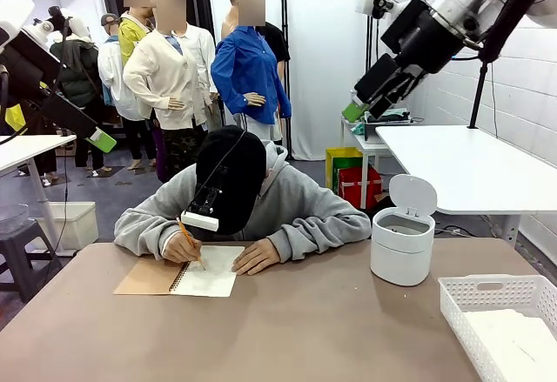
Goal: Sort the paper based on its condition.
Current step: If a person hands you a paper, place it in the Organizing basket , and if it's crumpled, put it in the Trash can.
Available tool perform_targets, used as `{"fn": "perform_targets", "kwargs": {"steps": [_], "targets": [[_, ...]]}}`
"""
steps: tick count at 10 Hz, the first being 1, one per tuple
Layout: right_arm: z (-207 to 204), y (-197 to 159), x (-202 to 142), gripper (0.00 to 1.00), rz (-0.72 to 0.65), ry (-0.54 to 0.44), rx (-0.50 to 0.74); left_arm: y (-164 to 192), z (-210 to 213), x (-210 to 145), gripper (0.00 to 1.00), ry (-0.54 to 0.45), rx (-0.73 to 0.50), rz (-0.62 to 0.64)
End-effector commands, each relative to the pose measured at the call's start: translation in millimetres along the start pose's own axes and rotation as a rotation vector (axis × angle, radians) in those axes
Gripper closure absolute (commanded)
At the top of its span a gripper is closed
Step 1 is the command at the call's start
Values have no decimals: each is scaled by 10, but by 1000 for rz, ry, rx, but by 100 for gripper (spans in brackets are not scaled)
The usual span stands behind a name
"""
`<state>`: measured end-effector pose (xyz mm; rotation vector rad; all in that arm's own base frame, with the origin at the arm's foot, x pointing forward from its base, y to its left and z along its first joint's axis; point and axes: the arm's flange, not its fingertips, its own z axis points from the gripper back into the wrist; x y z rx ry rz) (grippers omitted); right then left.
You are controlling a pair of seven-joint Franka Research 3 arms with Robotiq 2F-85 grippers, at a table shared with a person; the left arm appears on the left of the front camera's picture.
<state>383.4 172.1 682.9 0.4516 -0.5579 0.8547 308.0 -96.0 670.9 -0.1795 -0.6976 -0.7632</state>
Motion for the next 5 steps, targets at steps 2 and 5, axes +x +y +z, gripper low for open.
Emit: {"fn": "perform_targets", "kwargs": {"steps": [2, 5], "targets": [[-132, -12, 90, 0, 73, -14, -30, 9, 6, -5, 0, -3, -5, 1], [-109, -54, 138, 0, 86, 6, -50, 9, 6, -5, 0, -3, -5, 1]]}}
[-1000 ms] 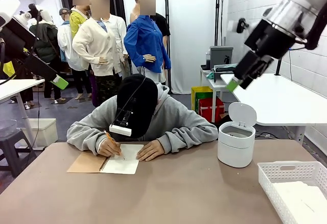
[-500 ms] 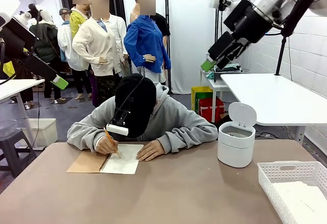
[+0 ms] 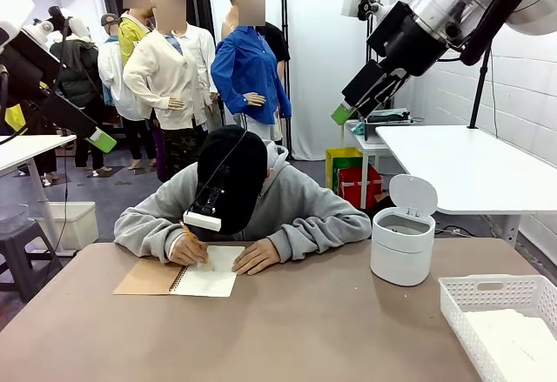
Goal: Sort the paper based on its condition.
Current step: If a person hands you a paper, place it in the Organizing basket , and if it's crumpled, put it in the Trash can.
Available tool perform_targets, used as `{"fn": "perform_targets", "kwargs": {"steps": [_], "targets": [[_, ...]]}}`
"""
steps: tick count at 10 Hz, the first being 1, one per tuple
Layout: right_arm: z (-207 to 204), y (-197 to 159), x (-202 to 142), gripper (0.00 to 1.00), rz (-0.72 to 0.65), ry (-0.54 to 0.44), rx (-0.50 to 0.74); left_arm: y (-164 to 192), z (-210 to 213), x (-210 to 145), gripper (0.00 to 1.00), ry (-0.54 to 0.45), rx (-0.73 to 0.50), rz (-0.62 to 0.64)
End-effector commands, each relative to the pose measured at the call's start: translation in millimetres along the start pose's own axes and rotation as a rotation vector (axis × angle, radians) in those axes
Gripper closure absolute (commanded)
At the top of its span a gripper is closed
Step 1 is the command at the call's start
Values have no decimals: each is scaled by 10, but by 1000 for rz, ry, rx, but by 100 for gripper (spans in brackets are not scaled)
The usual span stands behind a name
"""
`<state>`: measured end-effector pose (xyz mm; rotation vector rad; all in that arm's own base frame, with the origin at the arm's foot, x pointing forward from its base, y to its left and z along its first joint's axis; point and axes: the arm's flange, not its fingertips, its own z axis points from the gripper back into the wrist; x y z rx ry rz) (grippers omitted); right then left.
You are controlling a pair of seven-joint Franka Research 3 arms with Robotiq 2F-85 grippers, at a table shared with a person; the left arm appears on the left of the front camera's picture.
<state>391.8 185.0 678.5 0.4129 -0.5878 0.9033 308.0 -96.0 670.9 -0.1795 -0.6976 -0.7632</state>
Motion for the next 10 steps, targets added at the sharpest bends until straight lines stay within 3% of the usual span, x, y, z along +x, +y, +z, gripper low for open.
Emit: {"fn": "perform_targets", "kwargs": {"steps": [1, 10], "targets": [[4, 18, -7, 0, -4, -5, 6, 9, 6, -5, 0, -3, -5, 1], [4, 18, -7, 0, -4, -5, 6, 9, 6, -5, 0, -3, -5, 1]]}}
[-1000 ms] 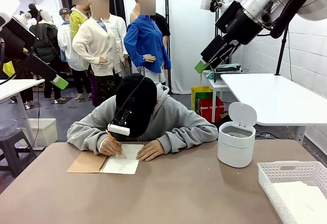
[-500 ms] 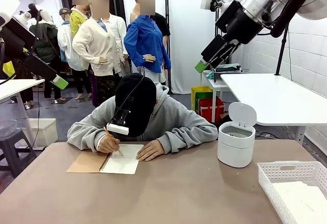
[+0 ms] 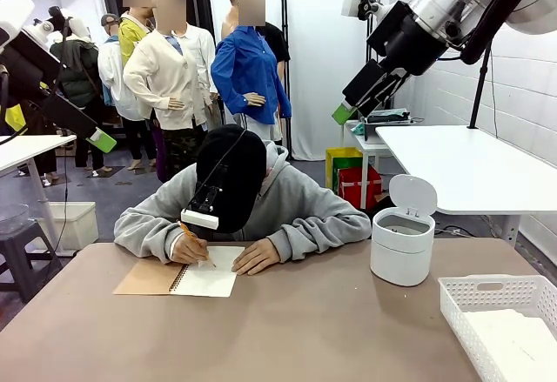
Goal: Sort the paper based on its condition.
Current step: If a person hands you a paper, place it in the Organizing basket , and if it's crumpled, put it in the Trash can.
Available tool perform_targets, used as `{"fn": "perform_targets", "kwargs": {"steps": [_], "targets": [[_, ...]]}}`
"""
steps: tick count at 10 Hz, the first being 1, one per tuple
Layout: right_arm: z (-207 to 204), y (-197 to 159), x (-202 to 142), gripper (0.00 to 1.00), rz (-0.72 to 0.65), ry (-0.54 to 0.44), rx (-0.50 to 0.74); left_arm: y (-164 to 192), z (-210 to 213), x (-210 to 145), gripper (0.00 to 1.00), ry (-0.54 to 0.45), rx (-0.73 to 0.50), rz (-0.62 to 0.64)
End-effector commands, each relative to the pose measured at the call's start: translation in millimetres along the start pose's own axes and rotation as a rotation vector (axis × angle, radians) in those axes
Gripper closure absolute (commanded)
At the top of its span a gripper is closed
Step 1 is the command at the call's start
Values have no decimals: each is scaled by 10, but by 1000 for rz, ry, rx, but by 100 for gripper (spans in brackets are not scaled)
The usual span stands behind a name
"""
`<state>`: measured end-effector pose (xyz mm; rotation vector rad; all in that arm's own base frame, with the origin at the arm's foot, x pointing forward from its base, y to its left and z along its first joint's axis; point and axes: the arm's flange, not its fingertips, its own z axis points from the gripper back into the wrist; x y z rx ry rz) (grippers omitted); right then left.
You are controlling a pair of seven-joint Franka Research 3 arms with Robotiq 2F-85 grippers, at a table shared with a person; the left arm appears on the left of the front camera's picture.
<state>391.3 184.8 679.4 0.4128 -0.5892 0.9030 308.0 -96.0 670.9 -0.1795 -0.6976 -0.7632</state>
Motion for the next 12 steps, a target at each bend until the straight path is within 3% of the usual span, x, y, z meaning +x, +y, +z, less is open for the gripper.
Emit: {"fn": "perform_targets", "kwargs": {"steps": [1, 12], "targets": [[-6, 14, -10, 0, -4, -4, 6, 9, 6, -5, 0, -3, -5, 1], [-6, 14, -10, 0, -4, -4, 6, 9, 6, -5, 0, -3, -5, 1]]}}
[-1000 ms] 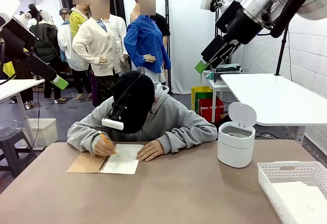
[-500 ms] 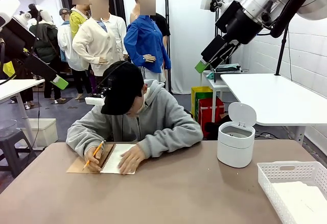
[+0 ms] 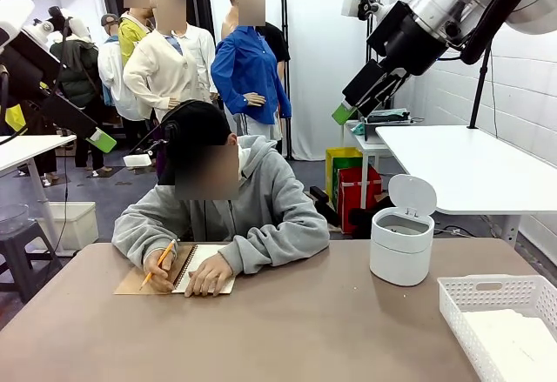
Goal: Sort the paper based on its condition.
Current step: If a person hands you a paper, place it in the Organizing basket , and if it's crumpled, put it in the Trash can.
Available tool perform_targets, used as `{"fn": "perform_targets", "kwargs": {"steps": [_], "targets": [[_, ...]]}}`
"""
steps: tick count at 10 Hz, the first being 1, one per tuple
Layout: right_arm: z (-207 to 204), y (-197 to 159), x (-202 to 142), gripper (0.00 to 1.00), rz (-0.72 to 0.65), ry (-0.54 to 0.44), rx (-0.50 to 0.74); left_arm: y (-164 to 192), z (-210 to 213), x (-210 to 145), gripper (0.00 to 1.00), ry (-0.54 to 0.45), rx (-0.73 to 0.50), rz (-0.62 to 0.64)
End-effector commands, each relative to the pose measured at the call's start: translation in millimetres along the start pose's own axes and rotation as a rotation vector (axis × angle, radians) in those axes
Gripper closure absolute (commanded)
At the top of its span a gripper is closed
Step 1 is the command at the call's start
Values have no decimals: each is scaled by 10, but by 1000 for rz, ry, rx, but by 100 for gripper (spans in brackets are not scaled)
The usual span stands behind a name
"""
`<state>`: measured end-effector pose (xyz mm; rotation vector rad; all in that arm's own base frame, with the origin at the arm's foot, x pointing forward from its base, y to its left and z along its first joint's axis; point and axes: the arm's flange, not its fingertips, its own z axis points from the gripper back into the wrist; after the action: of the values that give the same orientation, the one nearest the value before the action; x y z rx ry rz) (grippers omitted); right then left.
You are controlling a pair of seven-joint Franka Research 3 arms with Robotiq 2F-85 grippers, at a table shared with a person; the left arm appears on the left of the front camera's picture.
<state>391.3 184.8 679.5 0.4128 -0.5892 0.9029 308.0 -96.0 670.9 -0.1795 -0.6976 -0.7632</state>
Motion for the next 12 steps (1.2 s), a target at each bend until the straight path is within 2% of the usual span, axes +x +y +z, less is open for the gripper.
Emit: {"fn": "perform_targets", "kwargs": {"steps": [1, 12], "targets": [[-6, 14, -10, 0, -4, -4, 6, 9, 6, -5, 0, -3, -5, 1], [-6, 14, -10, 0, -4, -4, 6, 9, 6, -5, 0, -3, -5, 1]]}}
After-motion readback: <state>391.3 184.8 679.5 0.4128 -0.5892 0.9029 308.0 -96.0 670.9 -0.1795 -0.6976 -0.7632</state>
